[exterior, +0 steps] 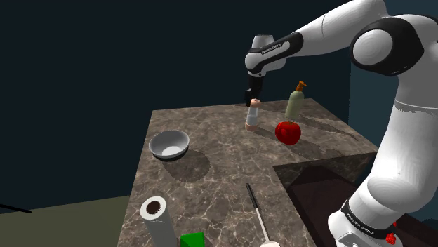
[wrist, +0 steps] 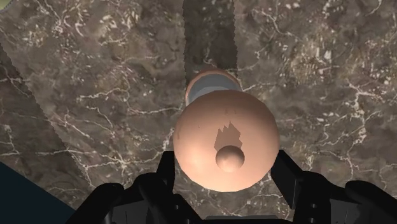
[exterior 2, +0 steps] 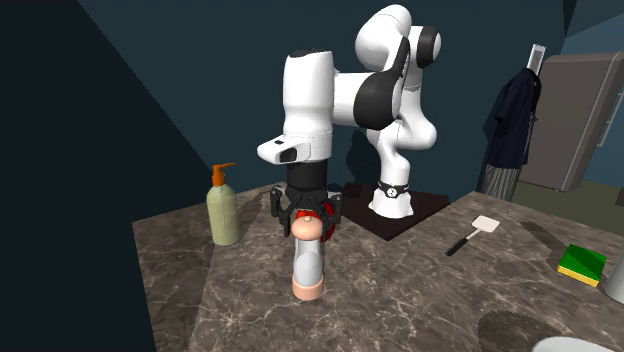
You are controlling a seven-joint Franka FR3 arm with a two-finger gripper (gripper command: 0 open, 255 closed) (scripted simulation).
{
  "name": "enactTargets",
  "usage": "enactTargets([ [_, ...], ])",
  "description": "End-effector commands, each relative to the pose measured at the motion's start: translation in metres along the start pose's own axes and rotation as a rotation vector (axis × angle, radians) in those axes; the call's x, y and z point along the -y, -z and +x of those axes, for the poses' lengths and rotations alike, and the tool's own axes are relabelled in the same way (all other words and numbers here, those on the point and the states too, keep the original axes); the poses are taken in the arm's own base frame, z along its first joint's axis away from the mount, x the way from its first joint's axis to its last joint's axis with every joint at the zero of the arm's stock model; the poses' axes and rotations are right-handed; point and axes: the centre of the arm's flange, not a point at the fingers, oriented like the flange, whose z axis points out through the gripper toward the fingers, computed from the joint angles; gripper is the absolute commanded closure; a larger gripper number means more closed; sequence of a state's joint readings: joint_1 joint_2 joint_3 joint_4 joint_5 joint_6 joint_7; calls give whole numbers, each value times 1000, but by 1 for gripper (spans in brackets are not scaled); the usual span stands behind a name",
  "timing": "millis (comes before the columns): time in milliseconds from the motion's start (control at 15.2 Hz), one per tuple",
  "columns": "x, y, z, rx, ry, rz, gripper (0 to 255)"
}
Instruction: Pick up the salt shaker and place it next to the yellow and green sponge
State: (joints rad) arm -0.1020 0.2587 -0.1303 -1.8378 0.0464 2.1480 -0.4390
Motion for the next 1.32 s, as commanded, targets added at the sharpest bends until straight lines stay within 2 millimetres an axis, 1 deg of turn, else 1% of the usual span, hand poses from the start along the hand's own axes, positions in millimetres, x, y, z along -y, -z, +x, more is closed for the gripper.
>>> enactTargets([
  [0, 0, 0, 0, 1, 0, 0, 255],
  [396, 0, -1, 0, 1, 0, 0, 255],
  [1254, -1, 68, 3, 1, 0, 0, 255],
])
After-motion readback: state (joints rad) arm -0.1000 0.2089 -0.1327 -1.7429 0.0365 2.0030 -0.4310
